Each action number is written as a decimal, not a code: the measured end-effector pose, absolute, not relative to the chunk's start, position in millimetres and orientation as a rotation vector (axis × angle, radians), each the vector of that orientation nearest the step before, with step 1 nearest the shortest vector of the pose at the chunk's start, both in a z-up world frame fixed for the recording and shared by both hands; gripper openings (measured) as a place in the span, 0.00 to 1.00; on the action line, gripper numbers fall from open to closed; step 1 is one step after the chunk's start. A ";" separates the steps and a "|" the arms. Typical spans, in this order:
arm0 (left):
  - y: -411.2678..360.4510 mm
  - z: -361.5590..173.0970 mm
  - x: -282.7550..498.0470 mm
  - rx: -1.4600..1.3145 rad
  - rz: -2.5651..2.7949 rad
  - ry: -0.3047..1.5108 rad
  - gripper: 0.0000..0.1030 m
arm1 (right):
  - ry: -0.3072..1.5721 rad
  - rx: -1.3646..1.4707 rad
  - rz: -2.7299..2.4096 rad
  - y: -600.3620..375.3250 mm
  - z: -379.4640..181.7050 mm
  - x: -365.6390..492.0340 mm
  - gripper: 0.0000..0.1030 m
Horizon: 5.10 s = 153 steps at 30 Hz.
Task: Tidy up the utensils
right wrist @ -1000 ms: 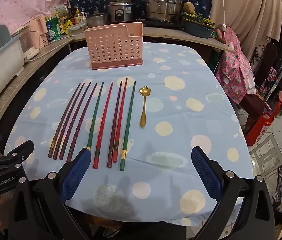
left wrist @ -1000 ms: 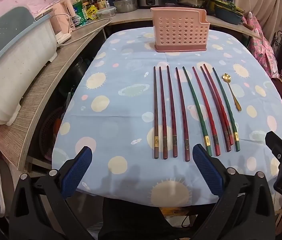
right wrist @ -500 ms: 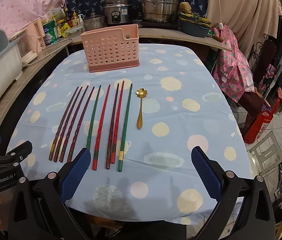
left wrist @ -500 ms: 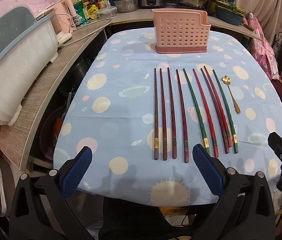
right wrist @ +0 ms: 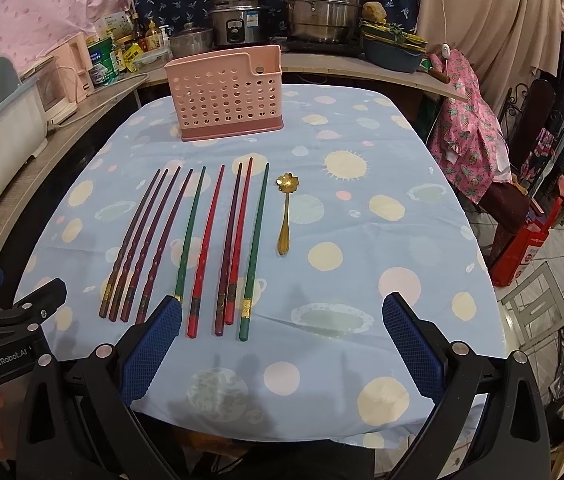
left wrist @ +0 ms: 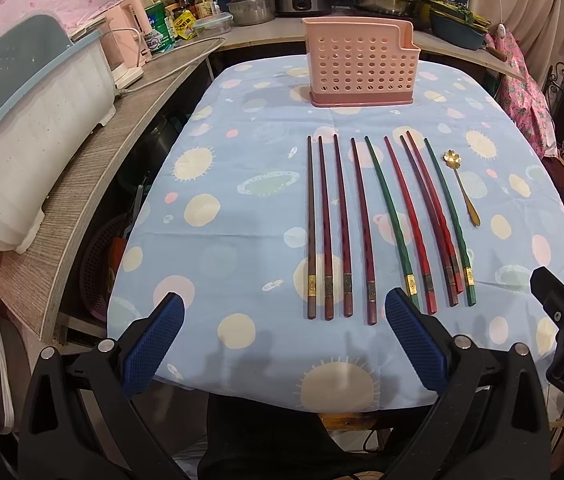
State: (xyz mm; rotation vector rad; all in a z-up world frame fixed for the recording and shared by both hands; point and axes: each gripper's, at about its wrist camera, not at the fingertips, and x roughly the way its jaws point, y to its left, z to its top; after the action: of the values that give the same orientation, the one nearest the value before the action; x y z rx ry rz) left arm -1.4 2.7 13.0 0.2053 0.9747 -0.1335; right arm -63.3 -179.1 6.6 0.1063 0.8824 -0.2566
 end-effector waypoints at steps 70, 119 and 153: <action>-2.5 11.8 -7.6 0.195 -0.153 0.983 0.93 | 0.880 0.104 -0.256 -176.2 6.9 -65.4 0.94; 24.8 -73.0 59.0 0.079 -0.188 1.123 0.55 | 0.945 0.213 -0.242 -235.1 -71.6 41.7 0.48; 23.6 -64.5 59.9 0.085 -0.206 1.104 0.07 | 0.936 0.152 -0.207 -227.1 -73.9 43.3 0.10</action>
State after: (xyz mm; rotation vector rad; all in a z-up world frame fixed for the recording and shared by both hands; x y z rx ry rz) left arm 59.9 23.6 -64.5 0.0845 1.1040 -0.2063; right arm 43.3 -227.1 -73.9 0.1515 0.9363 -0.2069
